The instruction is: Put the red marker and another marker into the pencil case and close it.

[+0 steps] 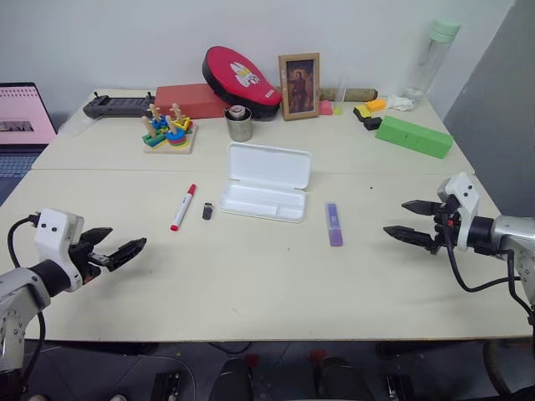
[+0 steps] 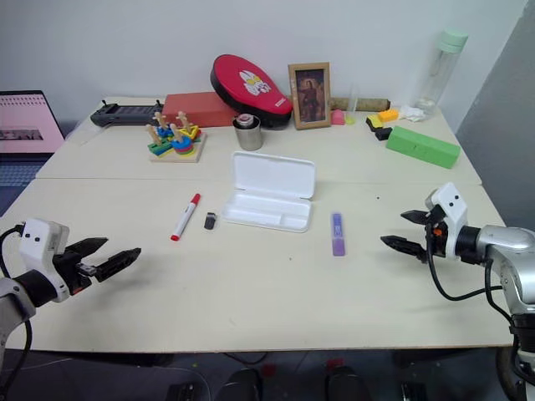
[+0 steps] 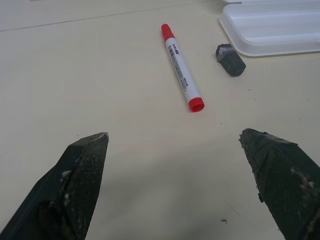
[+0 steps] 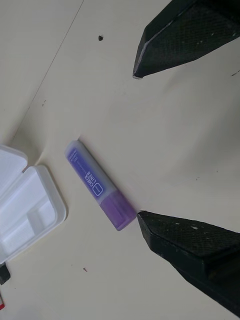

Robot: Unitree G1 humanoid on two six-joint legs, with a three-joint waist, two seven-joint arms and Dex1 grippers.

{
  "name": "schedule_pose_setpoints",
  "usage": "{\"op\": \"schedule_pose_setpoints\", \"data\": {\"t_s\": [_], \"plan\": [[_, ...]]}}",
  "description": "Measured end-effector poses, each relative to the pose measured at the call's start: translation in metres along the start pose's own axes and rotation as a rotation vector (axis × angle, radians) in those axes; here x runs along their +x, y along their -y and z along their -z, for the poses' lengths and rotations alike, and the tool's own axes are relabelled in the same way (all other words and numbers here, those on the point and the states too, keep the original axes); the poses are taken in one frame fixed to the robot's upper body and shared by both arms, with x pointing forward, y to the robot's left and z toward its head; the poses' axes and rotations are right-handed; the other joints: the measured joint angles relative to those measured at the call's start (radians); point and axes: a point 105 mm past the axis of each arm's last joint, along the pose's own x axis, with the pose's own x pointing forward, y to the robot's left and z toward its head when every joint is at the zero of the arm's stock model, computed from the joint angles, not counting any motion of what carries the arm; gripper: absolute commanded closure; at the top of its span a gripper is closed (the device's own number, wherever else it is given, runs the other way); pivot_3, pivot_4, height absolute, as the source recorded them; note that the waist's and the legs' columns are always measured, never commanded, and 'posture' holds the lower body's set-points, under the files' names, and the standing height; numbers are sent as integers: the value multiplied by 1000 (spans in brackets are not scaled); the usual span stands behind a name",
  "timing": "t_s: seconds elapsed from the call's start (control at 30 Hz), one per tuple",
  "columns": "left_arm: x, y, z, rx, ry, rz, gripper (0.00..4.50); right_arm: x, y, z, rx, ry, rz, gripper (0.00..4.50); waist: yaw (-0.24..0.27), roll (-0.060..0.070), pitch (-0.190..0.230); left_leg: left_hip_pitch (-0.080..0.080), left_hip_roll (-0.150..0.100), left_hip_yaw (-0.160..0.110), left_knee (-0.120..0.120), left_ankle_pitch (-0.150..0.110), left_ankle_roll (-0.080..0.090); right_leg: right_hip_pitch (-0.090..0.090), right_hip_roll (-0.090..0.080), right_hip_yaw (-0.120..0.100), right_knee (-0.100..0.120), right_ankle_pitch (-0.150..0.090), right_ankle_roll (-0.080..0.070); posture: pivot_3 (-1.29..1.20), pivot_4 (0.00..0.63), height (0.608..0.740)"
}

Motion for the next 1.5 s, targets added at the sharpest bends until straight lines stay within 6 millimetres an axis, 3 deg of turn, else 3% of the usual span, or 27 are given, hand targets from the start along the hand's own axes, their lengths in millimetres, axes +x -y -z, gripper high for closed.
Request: {"op": "schedule_pose_setpoints", "data": {"t_s": [0.97, 1.13, 1.23, 1.3, 1.5], "plan": [[-3, 6, 9, -37, -37, 31, 0, 1, 0, 0, 13, 6, 12, 35, -1, 0, 0, 0, 0, 0, 0, 0, 0, 0, 0, 0, 0, 0, 0, 0, 150, 740], [-7, 5, -5, -39, 32, 25, 0, 3, -1, -6, -2, 11, -3, 35, 0, 0, 0, 0, 0, 0, 0, 0, 0, 0, 0, 0, 0, 0, 0, 0, 150, 740], [0, 10, -30, -74, 201, 48, 0, 18, -11, -27, -46, 48, -76, 35, -1, 0, 0, 1, 0, 0, 3, 0, 0, 1, 0, 0, 0, 0, 1, 0, 150, 740], [5, 24, -46, -71, 290, 109, 0, 40, -29, -39, -81, 67, -176, 35, -3, -3, -1, 1, 1, 0, 3, 0, 0, 2, 0, 0, 0, 1, 1, 0, 150, 740], [19, 47, -52, -29, 311, 220, 0, 96, -66, -51, -131, 29, -353, 35, -7, -2, -1, 0, 0, 0, 3, 0, 0, 0, 0, 0, 2, 1, 0, 0, 150, 740]]}}
